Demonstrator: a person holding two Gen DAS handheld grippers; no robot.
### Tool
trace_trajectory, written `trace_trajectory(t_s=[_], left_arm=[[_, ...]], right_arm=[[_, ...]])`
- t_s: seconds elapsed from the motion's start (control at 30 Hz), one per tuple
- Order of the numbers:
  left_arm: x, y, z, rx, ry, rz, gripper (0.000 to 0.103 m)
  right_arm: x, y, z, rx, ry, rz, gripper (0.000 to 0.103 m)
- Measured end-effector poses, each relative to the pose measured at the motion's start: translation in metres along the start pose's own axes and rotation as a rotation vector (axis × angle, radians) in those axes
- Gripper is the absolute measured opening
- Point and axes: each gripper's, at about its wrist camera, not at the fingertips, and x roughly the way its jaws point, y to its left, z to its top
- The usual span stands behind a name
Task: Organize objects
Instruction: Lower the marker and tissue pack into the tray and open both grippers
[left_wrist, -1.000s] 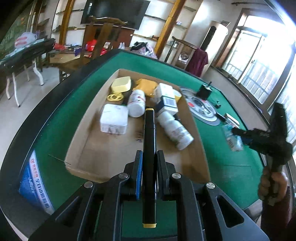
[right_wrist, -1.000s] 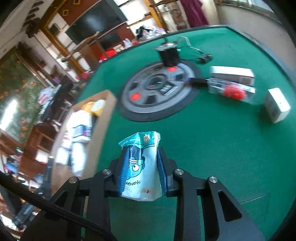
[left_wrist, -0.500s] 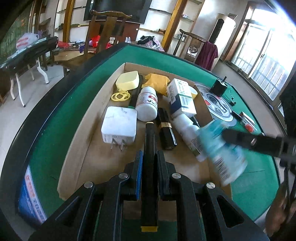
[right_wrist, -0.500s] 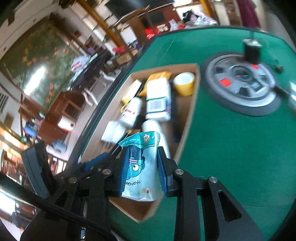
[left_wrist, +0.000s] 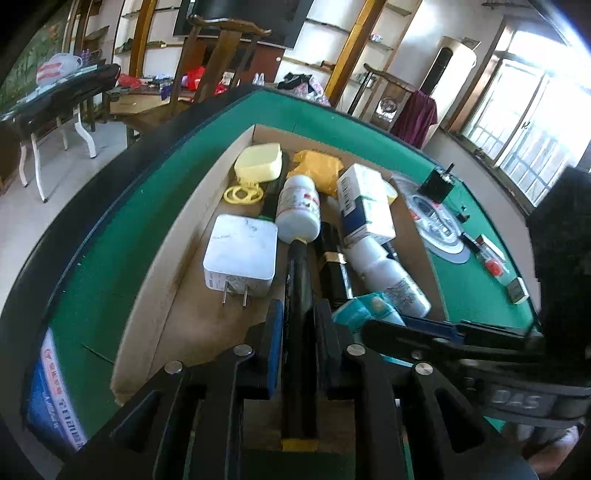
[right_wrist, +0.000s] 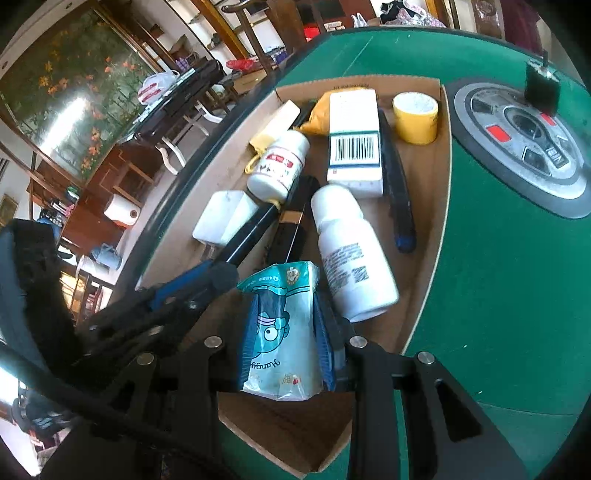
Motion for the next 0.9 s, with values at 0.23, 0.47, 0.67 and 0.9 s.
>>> trace_trajectory(t_s=[0.23,0.47,0.67,0.9], left_arm=[[-0.038,0.005,0.006,-0.028,-0.129,0.108,0.054],[-0.054,0.009,0.006,-0.003,-0.214,0.28,0.054],[-0.059,0.007,0.001,0.006,-0.242,0.333,0.054],[-0.063,-0.001,-0.001,0.018,-0.248,0.345,0.055]], right_arm=[[0.002,0.01,-0.006,-0.063,-0.016,-0.079,0.03],[0.002,0.021,-0.018,-0.13,-0.006,-0.111,0.04],[-0.005,0.021,-0.023,-0.14,-0.018,-0.095,0.045],[-0.027,0.011,-0.025,-0.119,-0.063,-0.071,0.052]])
